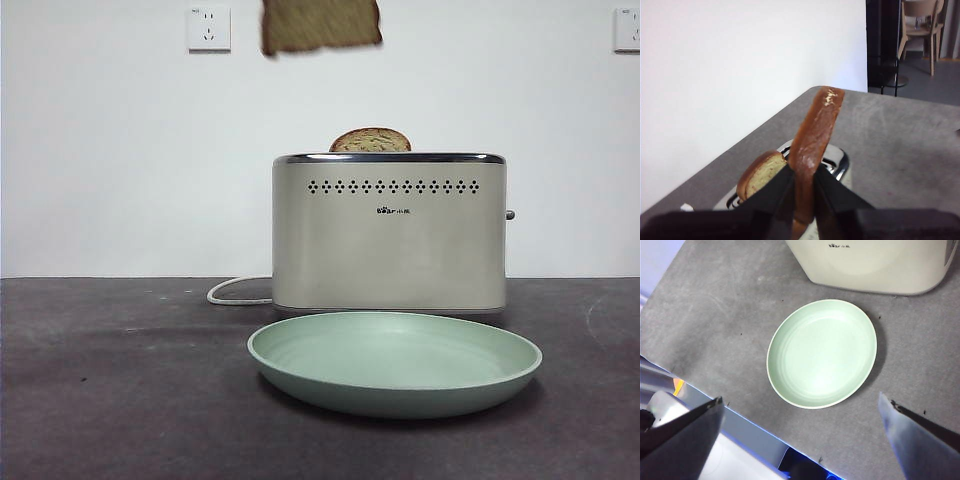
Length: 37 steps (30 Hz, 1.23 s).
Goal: Take the bread from the toaster,put the bread on the plate,put the plate on the table
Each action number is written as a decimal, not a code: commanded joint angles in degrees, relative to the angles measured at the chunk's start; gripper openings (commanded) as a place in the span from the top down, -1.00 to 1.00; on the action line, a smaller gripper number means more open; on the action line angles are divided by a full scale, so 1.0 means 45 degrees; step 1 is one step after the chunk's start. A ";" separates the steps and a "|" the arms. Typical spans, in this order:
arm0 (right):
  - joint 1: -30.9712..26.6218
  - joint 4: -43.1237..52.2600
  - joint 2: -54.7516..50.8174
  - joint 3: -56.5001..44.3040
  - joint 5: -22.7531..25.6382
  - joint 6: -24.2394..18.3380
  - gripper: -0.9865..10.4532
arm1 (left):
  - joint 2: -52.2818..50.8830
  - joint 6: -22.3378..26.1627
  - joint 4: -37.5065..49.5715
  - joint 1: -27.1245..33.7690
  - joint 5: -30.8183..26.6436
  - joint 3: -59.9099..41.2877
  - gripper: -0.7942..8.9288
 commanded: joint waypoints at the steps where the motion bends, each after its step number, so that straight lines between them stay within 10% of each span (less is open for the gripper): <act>1: 0.0024 0.0078 0.0204 0.0044 0.0034 0.0039 -0.33 | -0.0976 -0.0826 -0.0865 -0.0010 -0.0053 -0.0029 0.85; 13: 0.0024 0.0690 0.2127 0.0044 0.0034 0.0039 -0.32 | -0.4172 -0.1001 -0.5508 -0.0049 -0.0325 -0.0384 0.85; 37: 0.1229 0.3332 0.8937 0.0039 0.0189 -0.0291 -0.15 | -0.9462 -0.4109 -0.6329 -0.0049 -0.1224 -0.6188 0.85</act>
